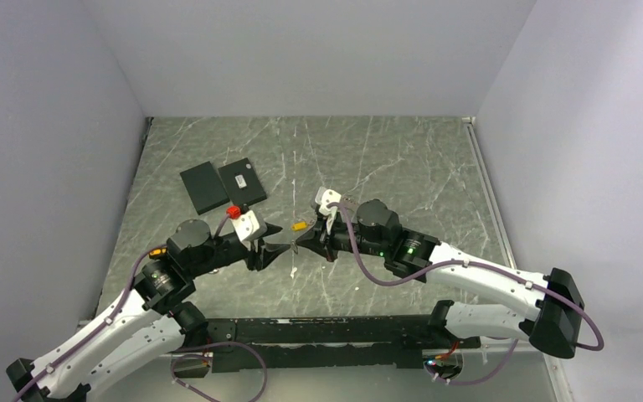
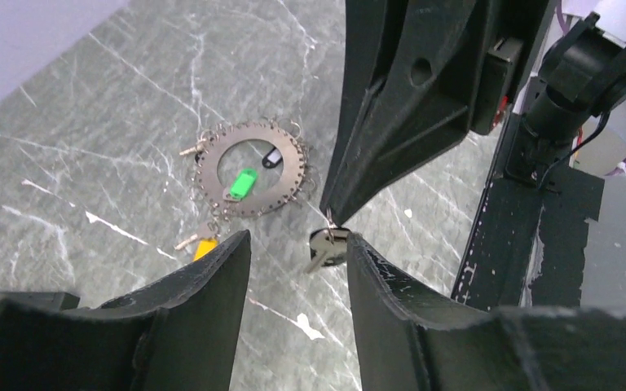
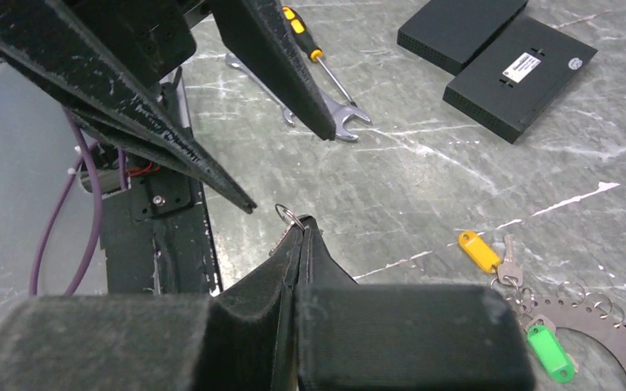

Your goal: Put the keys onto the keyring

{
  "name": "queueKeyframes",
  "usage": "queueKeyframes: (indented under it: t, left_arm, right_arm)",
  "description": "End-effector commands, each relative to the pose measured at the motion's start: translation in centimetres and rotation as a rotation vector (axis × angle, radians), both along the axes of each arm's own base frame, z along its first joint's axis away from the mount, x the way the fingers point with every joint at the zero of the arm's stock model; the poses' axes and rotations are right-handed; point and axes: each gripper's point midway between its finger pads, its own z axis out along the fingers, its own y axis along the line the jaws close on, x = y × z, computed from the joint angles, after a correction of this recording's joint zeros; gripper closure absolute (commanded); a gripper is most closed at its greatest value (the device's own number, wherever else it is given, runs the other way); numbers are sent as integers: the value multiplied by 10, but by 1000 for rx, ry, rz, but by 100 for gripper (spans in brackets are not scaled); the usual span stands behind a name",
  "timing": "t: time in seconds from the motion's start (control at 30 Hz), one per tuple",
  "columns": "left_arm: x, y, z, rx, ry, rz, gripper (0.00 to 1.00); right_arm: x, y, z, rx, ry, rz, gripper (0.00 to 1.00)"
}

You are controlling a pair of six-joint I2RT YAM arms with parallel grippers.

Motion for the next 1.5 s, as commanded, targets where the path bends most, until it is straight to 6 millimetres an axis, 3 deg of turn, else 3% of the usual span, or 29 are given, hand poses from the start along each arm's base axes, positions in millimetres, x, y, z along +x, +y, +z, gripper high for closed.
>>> queueKeyframes:
  t: [0.0, 0.33, 0.67, 0.77, 0.93, 1.07, 1.1, 1.47]
  left_arm:
    - [4, -8, 24, -71, -50, -14, 49]
    - [-2, -17, 20, -69, -29, -73, 56]
    - [-5, -23, 16, -54, 9, -111, 83]
    - [-9, -24, 18, -62, 6, -130, 100]
    - [-22, -23, 27, -85, -28, -190, 100]
    - [-32, -18, 41, -107, -75, -216, 100]
    - [-34, -16, 44, -114, -87, -222, 100]
    - [-55, -16, 60, -196, -151, -309, 100]
  right_arm:
    - [-7, 0, 17, 45, -43, 33, 100]
    - [-12, 2, 22, 64, -51, 49, 100]
    - [-16, 2, 27, 80, -61, 51, 100]
    - [-15, 1, 29, 86, -66, 50, 100]
    - [-17, 1, 33, 97, -62, 54, 100]
    - [-21, -3, 35, 101, -65, 61, 59]
    - [-21, -4, 36, 103, -67, 61, 56]
    - [-41, -8, 56, 142, -94, 161, 63]
